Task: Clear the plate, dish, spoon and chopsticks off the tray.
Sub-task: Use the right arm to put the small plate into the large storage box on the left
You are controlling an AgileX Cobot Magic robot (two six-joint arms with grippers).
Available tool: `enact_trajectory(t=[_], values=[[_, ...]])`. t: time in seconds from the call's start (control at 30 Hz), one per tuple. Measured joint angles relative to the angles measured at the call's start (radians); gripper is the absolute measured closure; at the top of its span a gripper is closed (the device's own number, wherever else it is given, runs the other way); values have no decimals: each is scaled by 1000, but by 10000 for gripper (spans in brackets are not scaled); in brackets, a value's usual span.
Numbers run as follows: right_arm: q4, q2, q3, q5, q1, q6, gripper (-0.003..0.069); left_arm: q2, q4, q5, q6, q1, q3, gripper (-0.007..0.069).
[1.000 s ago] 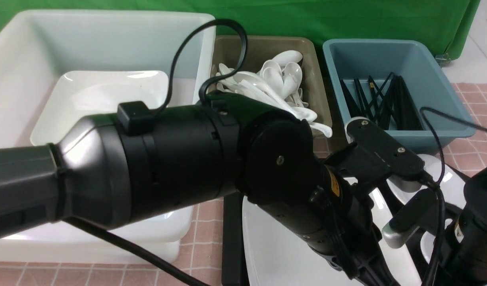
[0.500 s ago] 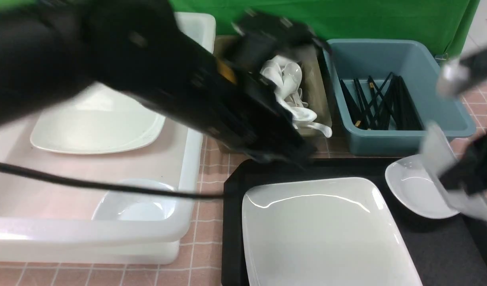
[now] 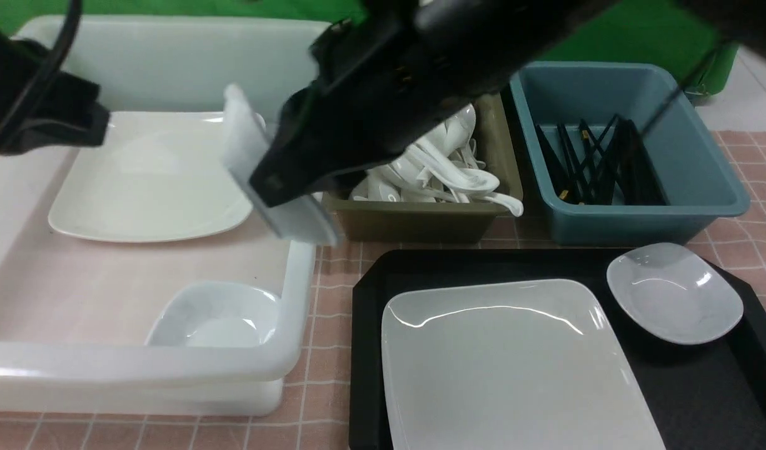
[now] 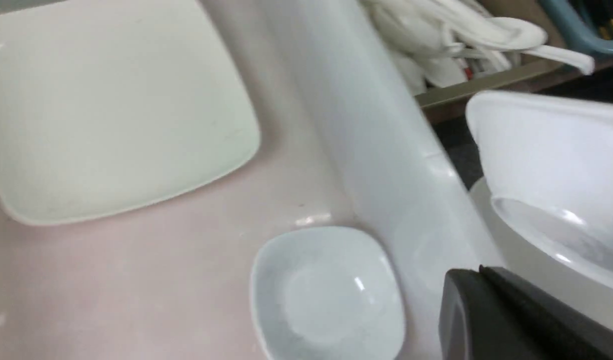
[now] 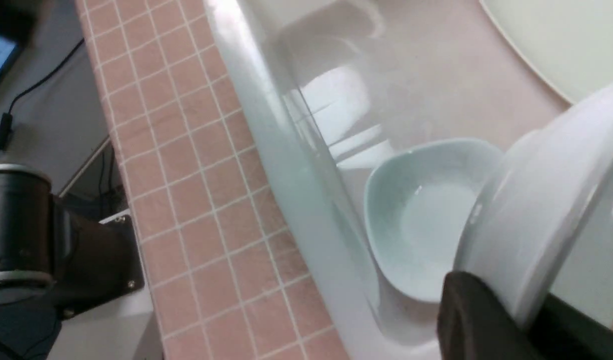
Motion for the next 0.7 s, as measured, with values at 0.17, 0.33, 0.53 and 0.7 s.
enact_trajectory(t=[0.17, 0.33, 0.53, 0.7], values=[[-13, 232, -188, 21, 37, -3, 586, -73, 2, 7, -19, 143, 126, 624], [-16, 346, -261, 35, 66, -13, 586, -95, 5, 4, -6, 208, 192, 624], [-31, 421, -264, 72, 78, -39, 586, -95, -4, -22, -2, 215, 202, 624], [-57, 444, -265, 75, 78, -49, 582, -95, -23, -32, 4, 215, 202, 624]])
